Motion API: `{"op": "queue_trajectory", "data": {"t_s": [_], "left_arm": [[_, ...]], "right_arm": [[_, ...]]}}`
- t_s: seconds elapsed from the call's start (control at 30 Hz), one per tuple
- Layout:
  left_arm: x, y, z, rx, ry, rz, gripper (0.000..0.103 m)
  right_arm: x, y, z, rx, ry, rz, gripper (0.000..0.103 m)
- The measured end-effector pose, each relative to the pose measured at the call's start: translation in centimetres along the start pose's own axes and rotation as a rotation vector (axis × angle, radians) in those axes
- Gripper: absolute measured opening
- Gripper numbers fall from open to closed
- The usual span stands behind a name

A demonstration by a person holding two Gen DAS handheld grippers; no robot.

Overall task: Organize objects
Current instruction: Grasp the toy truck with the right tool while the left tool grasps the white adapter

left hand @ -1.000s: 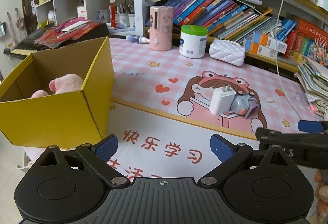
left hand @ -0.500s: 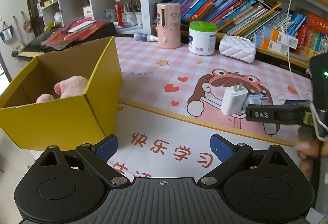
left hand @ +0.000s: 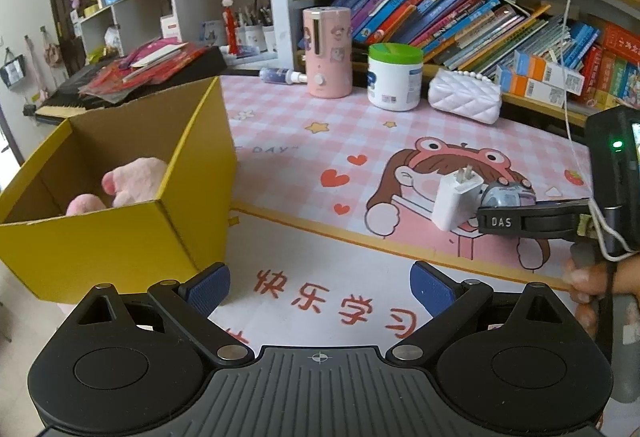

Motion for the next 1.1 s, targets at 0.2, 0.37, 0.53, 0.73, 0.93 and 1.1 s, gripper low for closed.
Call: {"op": "queue_trajectory", "data": {"t_s": [0.2, 0.37, 0.53, 0.73, 0.93, 1.1], "left_arm": [[2.0, 0.7, 0.7, 0.012, 0.013, -0.047, 0.098], [4.4, 1.3, 1.7, 0.033, 0.023, -0.096, 0.098], [6.9, 2.3, 2.3, 0.031, 0.033, -0.135, 0.098], [9.8, 3.8, 2.6, 0.030, 0.058, -0.160, 0.098], [12.1, 5.4, 2.9, 0.042, 0.099, -0.160, 0.097], [13.4, 7.0, 3.8, 0.044, 0.081, -0.147, 0.093]], "right_arm": [[1.5, -3.6, -0.1, 0.047, 0.065, -0.023, 0.060], [3.2, -7.3, -0.9, 0.058, 0.113, -0.066, 0.060], [4.2, -10.3, -1.7, 0.071, 0.128, -0.100, 0.060], [4.5, -12.2, -2.9, 0.063, 0.116, -0.116, 0.060], [5.4, -12.2, -3.8, 0.041, 0.138, -0.128, 0.060], [5.7, -11.9, -3.9, 0.034, 0.138, -0.132, 0.060]]}}
Point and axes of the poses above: each gripper's, at about its wrist camera, not at the fingertips, and y roughly the way its jaws point, x to its right, z to its top, the point moved 8 cm from there along y, roughly the way its jaws point, and after that the axes turned 12 degrees about z, right-handed, at the moved point
